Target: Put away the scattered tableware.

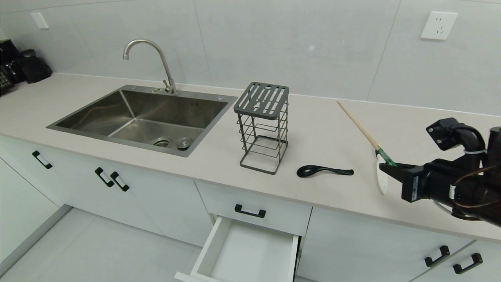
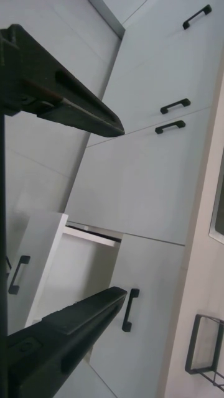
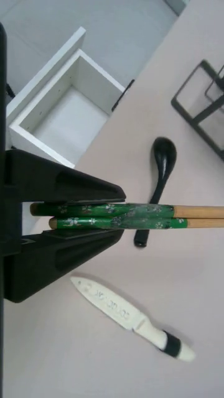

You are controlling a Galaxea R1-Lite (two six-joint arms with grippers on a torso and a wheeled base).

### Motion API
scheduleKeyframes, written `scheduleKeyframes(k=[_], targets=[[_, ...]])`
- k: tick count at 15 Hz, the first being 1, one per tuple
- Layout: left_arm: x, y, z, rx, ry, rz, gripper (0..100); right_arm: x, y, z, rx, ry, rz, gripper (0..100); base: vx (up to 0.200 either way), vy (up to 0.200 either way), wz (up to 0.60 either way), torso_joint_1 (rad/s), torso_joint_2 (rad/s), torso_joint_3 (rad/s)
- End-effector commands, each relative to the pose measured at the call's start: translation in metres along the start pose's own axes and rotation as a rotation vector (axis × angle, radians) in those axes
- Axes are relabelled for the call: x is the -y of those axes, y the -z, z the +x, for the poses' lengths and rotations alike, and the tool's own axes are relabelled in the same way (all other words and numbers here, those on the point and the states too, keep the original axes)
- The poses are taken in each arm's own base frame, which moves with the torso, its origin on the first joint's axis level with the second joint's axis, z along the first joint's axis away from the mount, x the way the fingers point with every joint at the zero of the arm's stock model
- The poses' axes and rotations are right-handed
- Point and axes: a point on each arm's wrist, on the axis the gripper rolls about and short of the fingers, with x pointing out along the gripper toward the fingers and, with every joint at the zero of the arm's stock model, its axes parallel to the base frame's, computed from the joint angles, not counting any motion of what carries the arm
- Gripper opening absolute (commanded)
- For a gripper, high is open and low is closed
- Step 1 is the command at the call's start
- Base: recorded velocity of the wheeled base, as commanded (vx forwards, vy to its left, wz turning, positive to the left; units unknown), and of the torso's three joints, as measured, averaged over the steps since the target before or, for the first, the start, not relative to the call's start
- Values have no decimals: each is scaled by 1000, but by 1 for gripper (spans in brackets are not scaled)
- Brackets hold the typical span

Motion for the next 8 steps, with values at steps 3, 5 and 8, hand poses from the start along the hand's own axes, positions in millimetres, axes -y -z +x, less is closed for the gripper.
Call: scheduleKeyframes(k=[3, 5, 8], targets=[[0, 0, 0, 1, -6, 35, 100, -3, -18, -40, 142, -94, -129, 0, 0, 0, 0, 0, 0, 0], [0, 0, 0, 0, -3, 32, 100, -4, -16, -41, 139, -117, -160, 0, 0, 0, 0, 0, 0, 0], [0, 0, 0, -3, 20, 82, 100, -6, -9, -40, 126, -190, -275, 0, 0, 0, 0, 0, 0, 0]])
